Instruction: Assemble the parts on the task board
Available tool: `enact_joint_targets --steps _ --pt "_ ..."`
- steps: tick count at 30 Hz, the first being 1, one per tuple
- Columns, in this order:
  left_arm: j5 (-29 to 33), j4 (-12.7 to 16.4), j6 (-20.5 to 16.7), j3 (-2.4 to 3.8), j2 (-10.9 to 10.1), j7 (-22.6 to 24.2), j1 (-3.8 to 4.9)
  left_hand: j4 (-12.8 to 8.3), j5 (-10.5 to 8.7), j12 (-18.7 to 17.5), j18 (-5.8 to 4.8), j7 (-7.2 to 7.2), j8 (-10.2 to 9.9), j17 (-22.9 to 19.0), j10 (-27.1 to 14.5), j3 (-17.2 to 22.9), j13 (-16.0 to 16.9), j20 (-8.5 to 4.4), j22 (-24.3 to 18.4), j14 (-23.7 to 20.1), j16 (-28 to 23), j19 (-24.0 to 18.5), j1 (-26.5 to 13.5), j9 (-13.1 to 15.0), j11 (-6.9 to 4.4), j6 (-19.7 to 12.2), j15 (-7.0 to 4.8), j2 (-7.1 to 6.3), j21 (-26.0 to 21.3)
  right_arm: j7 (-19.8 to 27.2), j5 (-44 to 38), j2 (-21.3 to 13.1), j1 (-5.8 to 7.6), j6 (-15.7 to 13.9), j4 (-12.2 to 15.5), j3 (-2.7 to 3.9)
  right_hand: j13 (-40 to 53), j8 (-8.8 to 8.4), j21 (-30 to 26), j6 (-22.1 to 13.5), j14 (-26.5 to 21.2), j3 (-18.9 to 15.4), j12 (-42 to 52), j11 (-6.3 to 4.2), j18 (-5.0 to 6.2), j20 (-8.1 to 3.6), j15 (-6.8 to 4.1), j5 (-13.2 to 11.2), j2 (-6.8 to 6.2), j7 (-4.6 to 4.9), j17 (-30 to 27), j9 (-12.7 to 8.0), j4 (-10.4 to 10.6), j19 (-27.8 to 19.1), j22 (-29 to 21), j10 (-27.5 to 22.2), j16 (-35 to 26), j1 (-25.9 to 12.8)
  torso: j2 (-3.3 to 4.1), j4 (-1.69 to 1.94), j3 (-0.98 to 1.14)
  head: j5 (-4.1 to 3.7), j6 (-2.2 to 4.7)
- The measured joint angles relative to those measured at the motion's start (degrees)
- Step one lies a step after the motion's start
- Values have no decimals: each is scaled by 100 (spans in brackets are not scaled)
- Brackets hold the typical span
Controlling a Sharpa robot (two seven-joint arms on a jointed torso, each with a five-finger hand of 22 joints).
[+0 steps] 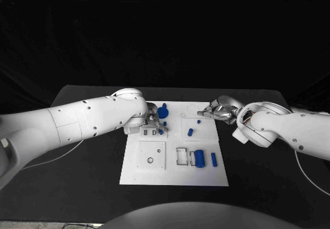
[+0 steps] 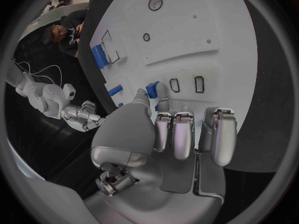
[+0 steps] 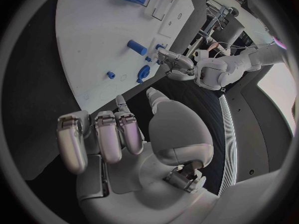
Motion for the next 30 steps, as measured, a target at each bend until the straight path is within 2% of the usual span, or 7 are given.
enact_joint_targets --steps 2,8,16,21,30 --pt "1 -6 5 0 3 -1 0 -14 19 0 0 0 -40 2 0 32 1 0 0 15 0 0 85 12 0 0 15 5 0 -3 0 -1 0 1 0 0 0 0 0 0 0 0 0 0 0 0 0 0 0 0 0 0 0 0 4 0 0 0 0 0 0 -4 0" --pt "7 -13 21 1 6 1 0 -32 510 2 0 0 -131 4 -11 207 20 0 0 15 0 0 469 54 11 0 15 -18 0 -8 -1 0 0 5 -3 0 3 0 0 0 0 0 0 0 0 0 0 0 0 0 0 0 0 0 4 0 0 0 0 2 0 -20 -3" --pt "24 -13 27 3 1 25 2 -12 984 46 0 15 -294 4 -31 503 21 0 0 15 0 0 859 34 32 -13 15 -60 0 -14 -2 0 0 5 -15 0 4 0 0 0 21 0 0 0 0 0 20 0 0 0 0 -1 0 0 3 0 0 0 -1 8 -1 -31 2" --pt "30 -13 22 3 -6 53 2 -8 1044 48 -1 24 -305 3 -36 545 21 0 0 15 0 0 881 28 36 -21 15 -38 0 -19 -4 -2 0 5 -23 0 4 0 0 0 21 0 0 0 0 0 20 0 0 0 -1 -1 0 0 3 0 0 0 -1 8 -1 -34 3" --pt "40 40 -41 2 -113 160 -1 -24 1266 51 0 20 -379 3 -18 706 16 0 0 15 0 0 1034 12 18 -17 15 -131 0 -27 -12 -9 -4 6 -52 0 3 0 0 0 21 0 0 0 1 42 20 0 0 0 -1 -2 0 0 2 0 0 0 -5 10 -2 -41 22"
